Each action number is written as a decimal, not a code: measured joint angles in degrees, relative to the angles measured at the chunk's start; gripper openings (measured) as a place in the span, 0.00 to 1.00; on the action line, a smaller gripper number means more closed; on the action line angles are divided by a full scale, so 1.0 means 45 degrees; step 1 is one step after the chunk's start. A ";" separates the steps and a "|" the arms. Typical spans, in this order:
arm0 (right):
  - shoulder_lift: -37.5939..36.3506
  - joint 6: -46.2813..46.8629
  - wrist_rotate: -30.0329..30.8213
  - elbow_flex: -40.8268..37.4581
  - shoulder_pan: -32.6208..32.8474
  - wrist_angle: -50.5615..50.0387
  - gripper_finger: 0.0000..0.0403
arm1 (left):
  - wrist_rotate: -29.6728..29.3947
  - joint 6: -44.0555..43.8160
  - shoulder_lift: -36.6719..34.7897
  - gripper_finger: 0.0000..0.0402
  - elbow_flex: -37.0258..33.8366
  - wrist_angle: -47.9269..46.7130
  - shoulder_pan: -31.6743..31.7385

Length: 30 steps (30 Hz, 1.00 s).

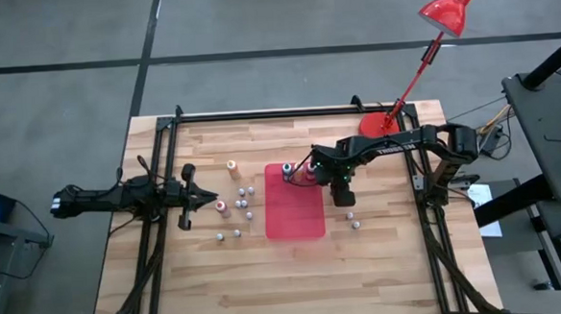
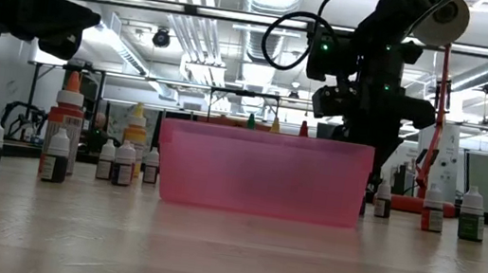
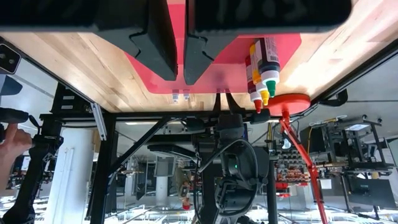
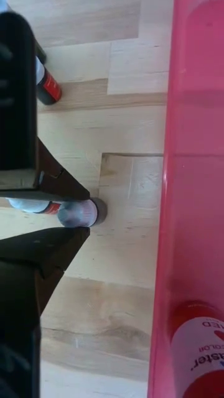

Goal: Pick & Place food coloring
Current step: Put the small food coloring bottle into the red bin

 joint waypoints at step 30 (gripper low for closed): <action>-0.0993 -0.0112 0.0015 0.1475 0.0030 -0.2726 0.15 | 0.0000 0.0003 0.0000 0.01 0.0000 0.0001 0.0000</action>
